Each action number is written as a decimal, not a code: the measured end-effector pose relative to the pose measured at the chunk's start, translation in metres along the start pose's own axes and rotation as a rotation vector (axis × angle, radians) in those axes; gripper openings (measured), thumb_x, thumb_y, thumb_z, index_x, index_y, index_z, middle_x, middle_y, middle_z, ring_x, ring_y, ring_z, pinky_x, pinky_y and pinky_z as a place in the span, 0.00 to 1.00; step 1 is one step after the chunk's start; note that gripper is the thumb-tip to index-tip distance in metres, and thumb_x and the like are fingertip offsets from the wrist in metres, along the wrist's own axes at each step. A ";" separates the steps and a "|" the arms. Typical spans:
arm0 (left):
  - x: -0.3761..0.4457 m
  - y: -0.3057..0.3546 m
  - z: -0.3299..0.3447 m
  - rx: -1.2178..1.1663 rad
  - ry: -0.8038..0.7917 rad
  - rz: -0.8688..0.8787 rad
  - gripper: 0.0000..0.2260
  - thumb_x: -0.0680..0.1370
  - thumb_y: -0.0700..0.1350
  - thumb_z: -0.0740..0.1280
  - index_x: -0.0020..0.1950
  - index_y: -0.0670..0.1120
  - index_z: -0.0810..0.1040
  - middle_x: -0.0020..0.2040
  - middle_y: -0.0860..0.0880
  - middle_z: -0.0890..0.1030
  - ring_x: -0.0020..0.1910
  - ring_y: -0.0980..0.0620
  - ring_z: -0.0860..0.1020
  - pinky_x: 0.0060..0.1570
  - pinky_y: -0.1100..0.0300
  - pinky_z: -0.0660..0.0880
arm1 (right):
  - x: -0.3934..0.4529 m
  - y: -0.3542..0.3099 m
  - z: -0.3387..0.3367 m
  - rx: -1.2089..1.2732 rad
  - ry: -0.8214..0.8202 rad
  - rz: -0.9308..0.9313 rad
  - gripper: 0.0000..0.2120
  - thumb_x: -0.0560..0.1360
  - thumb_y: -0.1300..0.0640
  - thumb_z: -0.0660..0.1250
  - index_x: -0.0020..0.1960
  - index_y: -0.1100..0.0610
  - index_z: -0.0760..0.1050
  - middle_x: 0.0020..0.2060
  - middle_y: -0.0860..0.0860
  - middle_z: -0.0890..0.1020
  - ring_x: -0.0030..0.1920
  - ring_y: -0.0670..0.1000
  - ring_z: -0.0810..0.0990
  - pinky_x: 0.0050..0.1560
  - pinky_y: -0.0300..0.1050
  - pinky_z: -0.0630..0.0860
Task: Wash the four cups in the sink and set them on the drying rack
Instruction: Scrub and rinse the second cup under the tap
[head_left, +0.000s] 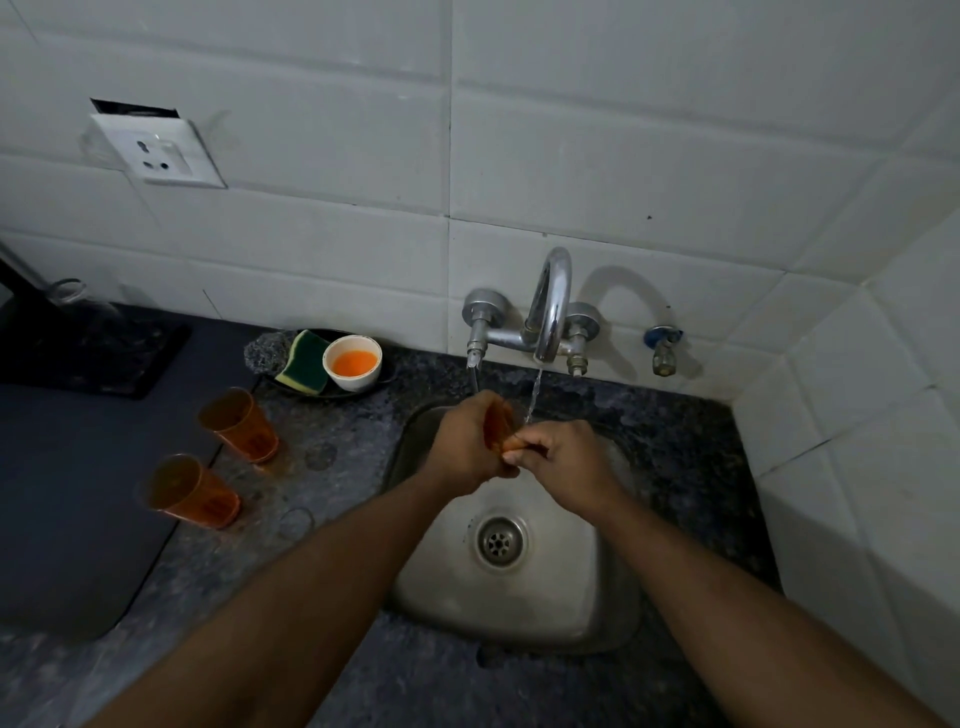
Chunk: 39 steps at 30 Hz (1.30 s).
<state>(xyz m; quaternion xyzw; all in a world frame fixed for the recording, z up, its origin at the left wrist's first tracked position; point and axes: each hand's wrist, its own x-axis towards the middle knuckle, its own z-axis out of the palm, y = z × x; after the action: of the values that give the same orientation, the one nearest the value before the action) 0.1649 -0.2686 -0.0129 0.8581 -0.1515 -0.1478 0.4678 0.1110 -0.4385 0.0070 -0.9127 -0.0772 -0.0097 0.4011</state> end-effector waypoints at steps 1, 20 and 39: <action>0.000 0.000 -0.001 0.006 0.007 0.001 0.31 0.62 0.39 0.86 0.60 0.50 0.77 0.53 0.54 0.81 0.54 0.53 0.80 0.44 0.70 0.72 | -0.001 0.001 -0.001 -0.006 -0.017 -0.010 0.03 0.73 0.61 0.78 0.45 0.54 0.87 0.38 0.44 0.86 0.40 0.44 0.83 0.43 0.39 0.79; 0.000 -0.004 -0.012 -0.116 -0.195 -0.087 0.34 0.65 0.38 0.85 0.67 0.50 0.77 0.59 0.52 0.82 0.60 0.51 0.80 0.49 0.64 0.79 | 0.005 0.001 -0.007 -0.047 -0.070 -0.010 0.02 0.73 0.59 0.80 0.44 0.55 0.88 0.38 0.46 0.86 0.39 0.43 0.84 0.43 0.38 0.79; 0.001 0.002 -0.009 0.116 -0.055 0.000 0.31 0.61 0.46 0.88 0.61 0.49 0.81 0.53 0.55 0.82 0.52 0.54 0.81 0.45 0.64 0.79 | 0.003 0.005 -0.012 -0.115 -0.141 -0.001 0.01 0.75 0.58 0.78 0.46 0.55 0.87 0.40 0.45 0.84 0.39 0.40 0.81 0.43 0.37 0.76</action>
<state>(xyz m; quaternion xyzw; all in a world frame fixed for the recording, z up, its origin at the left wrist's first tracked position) 0.1692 -0.2634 -0.0062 0.8794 -0.1724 -0.1624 0.4130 0.1157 -0.4505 0.0115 -0.9327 -0.1050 0.0499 0.3415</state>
